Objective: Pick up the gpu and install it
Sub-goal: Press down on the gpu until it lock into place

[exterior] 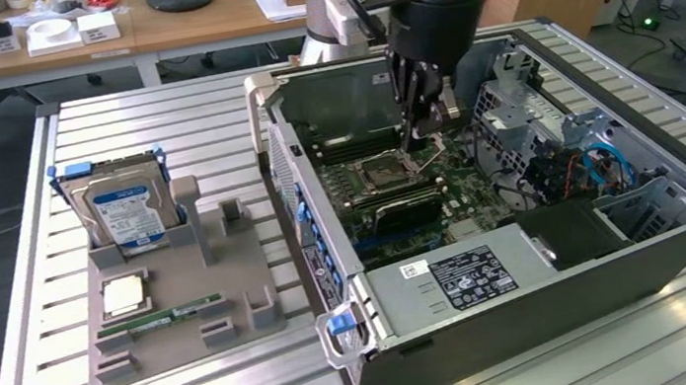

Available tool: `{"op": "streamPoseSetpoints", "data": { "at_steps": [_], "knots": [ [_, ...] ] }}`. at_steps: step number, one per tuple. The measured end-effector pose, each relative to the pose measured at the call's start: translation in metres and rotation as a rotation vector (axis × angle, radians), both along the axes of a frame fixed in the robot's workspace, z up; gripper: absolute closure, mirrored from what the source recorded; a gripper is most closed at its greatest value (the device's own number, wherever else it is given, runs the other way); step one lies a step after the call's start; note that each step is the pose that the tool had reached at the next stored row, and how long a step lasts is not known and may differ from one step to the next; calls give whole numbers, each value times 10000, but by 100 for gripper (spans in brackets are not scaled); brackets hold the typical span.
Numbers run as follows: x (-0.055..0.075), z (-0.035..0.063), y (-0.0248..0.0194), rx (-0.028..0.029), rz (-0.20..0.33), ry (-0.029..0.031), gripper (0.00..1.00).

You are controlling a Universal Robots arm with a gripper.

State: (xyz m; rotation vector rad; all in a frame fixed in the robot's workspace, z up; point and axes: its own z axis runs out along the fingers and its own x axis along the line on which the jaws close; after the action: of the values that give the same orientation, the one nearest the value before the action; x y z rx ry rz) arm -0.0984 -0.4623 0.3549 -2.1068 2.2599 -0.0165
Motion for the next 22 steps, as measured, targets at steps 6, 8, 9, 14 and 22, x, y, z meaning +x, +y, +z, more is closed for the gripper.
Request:
{"op": "streamPoseSetpoints", "data": {
  "at_steps": [6,8,9,14,22],
  "knots": [
    [7,-26,64,-3,-22,18,89],
    [7,-36,91,-11,-59,33,89],
    [5,-39,101,-15,-92,35,89],
    [-20,-63,113,-67,-326,48,89],
    [-32,-78,114,-73,-403,133,89]
  ]
}}
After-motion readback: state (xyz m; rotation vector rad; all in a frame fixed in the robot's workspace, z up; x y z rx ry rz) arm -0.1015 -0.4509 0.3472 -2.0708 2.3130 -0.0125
